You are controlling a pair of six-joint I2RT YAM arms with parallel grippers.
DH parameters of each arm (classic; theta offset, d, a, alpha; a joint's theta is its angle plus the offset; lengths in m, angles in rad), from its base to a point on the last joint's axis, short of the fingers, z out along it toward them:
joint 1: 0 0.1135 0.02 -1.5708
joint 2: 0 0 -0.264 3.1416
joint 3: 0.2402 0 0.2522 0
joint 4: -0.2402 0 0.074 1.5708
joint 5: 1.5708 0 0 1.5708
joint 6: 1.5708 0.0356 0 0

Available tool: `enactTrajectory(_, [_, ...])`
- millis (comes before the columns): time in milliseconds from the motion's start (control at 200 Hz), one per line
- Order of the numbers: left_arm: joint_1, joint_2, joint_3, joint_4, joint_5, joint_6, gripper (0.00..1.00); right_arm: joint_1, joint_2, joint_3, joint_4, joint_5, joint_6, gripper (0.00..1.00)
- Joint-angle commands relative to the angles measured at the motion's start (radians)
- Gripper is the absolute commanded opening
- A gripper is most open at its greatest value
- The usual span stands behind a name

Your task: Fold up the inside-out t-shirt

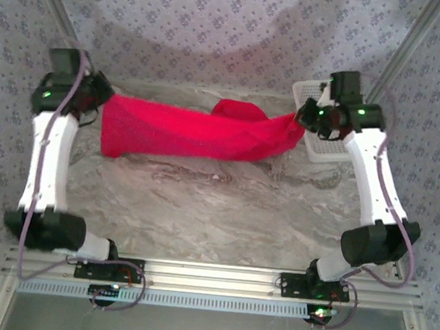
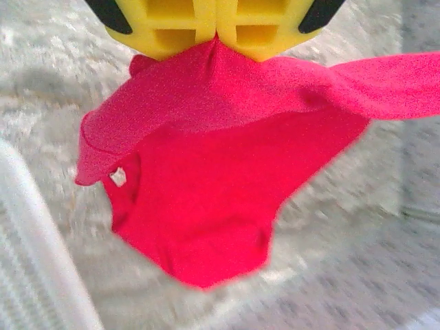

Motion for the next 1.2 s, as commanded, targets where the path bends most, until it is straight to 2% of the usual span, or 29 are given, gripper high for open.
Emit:
enactTrajectory(0, [0.060,-0.153,0.057,0.063,0.020,-0.054,0.00,-0.053,-0.097,0.117,-0.060,-0.085,0.018,0.00])
enactTrajectory(95, [0.092,-0.200,0.102,0.088,0.062,-0.071,0.00,-0.064,-0.148,0.163,-0.037,-0.154,0.049,0.00])
enactTrajectory(290, [0.098,-0.202,0.201,0.037,0.181,-0.076,0.00,-0.071,-0.219,0.267,-0.070,-0.251,0.076,0.00])
enactTrajectory(600, [0.102,-0.211,0.471,-0.076,0.134,-0.016,0.00,-0.104,-0.288,0.583,-0.194,-0.324,0.094,0.00])
enactTrajectory(790, [0.101,-0.194,0.523,-0.106,0.148,-0.004,0.00,-0.111,-0.283,0.648,-0.170,-0.328,0.126,0.00])
enactTrajectory(939, [0.101,-0.144,0.447,-0.095,0.141,0.012,0.00,-0.124,-0.223,0.561,-0.162,-0.255,0.073,0.00])
enactTrajectory(1069, [0.102,-0.061,0.165,0.046,0.147,0.015,0.00,-0.135,-0.133,0.308,-0.004,-0.237,0.065,0.00])
enactTrajectory(1194, [0.103,0.134,-0.051,0.193,0.188,-0.010,0.00,-0.105,0.061,0.177,0.106,-0.246,0.068,0.00])
